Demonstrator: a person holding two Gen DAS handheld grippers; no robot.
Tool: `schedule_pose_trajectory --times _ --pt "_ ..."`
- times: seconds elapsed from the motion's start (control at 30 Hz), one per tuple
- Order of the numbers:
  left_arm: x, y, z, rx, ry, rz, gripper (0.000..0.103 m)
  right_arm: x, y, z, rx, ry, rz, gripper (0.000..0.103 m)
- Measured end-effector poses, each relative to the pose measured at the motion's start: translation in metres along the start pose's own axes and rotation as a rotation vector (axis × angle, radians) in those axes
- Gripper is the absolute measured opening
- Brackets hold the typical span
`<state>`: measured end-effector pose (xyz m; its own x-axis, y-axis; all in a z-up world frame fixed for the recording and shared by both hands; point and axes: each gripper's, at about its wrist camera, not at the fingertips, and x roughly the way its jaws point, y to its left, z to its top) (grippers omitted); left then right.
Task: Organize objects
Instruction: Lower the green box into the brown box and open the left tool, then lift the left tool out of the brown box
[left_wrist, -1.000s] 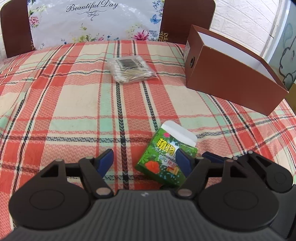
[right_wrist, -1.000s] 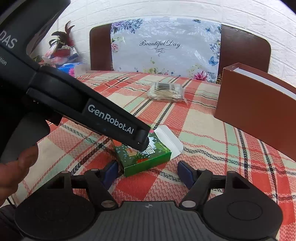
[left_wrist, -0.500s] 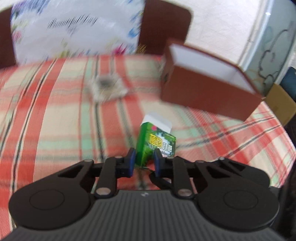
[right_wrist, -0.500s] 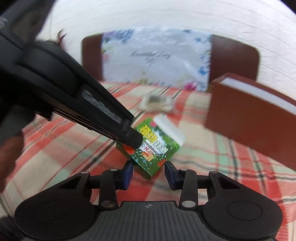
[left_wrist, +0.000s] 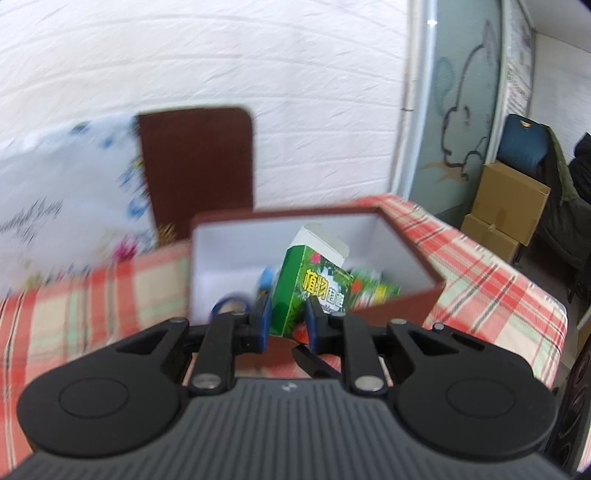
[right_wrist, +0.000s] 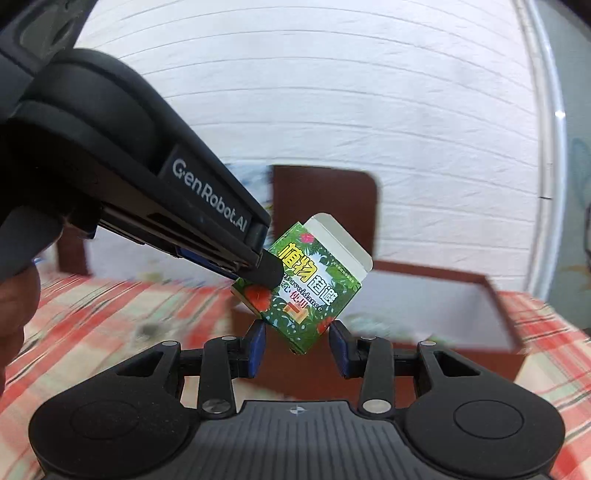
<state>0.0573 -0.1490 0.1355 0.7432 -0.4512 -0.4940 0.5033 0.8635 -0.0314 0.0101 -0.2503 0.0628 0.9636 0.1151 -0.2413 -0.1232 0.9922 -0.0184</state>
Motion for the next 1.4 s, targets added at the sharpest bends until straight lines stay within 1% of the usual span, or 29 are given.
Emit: schedule_pose_trajectory --times 0.07,0.1,0.13,0.17,0.2,0.27,0.3,0.33,0.4,0.43,0.5,0.57,0.67,0.77,0.87,0.97,1.1,1.17,1.3,1.4 --pt "0.026 -0.013 0.011 0.032 -0.009 0.007 0.026 0.018 -0.015 0.006 -0.005 0.003 -0.043 0.047" --pt "0.041 -0.016 0.015 0.047 -0.002 0.027 0.037 0.028 -0.022 0.007 -0.008 0.024 -0.073 0.063" --pt "0.055 -0.019 0.017 0.062 0.014 0.069 0.052 0.037 -0.029 0.007 -0.005 0.054 -0.112 0.067" --pt "0.067 -0.020 0.018 0.071 0.040 0.115 0.052 0.042 -0.037 0.006 0.014 0.077 -0.131 0.067" --pt "0.076 -0.019 0.017 0.061 0.073 0.142 0.051 0.040 -0.045 0.004 0.051 0.078 -0.129 0.067" --pt "0.082 -0.010 0.009 0.015 0.106 0.113 0.051 0.029 -0.060 -0.004 0.125 0.062 -0.135 0.070" --pt "0.081 -0.008 0.004 0.013 0.111 0.109 0.051 0.026 -0.063 -0.009 0.151 0.061 -0.148 0.073" --pt "0.079 -0.006 -0.002 0.024 0.110 0.118 0.052 0.021 -0.066 -0.015 0.164 0.047 -0.157 0.073" --pt "0.074 -0.005 -0.012 0.047 0.095 0.136 0.053 0.015 -0.061 -0.021 0.147 0.014 -0.187 0.073" --pt "0.071 -0.004 -0.015 0.042 0.090 0.136 0.054 0.010 -0.057 -0.022 0.140 0.015 -0.197 0.075" --pt "0.066 -0.003 -0.017 0.030 0.084 0.134 0.054 0.002 -0.057 -0.024 0.176 0.020 -0.186 0.076" --pt "0.059 -0.005 -0.014 0.018 0.071 0.110 0.054 -0.005 -0.053 -0.027 0.206 0.020 -0.184 0.076" --pt "0.047 -0.009 -0.009 0.012 0.020 0.087 0.056 -0.008 -0.049 -0.029 0.223 0.068 -0.156 0.076" --pt "0.030 -0.009 -0.017 0.018 -0.008 0.078 0.059 -0.004 -0.038 -0.036 0.226 0.121 -0.132 0.076" --pt "0.019 -0.006 -0.031 0.027 -0.005 0.081 0.059 -0.006 -0.029 -0.045 0.245 0.176 -0.089 0.076" --pt "0.015 0.001 -0.048 0.025 0.020 0.090 0.060 -0.005 -0.020 -0.050 0.246 0.209 -0.064 0.076" --pt "0.017 0.019 -0.068 0.002 0.074 0.126 0.060 -0.009 -0.006 -0.051 0.223 0.224 -0.038 0.076" --pt "0.018 0.034 -0.078 -0.017 0.100 0.157 0.060 -0.008 0.000 -0.051 0.212 0.232 -0.028 0.076" --pt "0.016 0.072 -0.100 -0.085 0.147 0.241 0.061 -0.008 0.013 -0.050 0.176 0.247 0.001 0.076" --pt "0.010 0.102 -0.116 -0.126 0.166 0.323 0.061 -0.007 0.028 -0.051 0.135 0.260 0.033 0.076"
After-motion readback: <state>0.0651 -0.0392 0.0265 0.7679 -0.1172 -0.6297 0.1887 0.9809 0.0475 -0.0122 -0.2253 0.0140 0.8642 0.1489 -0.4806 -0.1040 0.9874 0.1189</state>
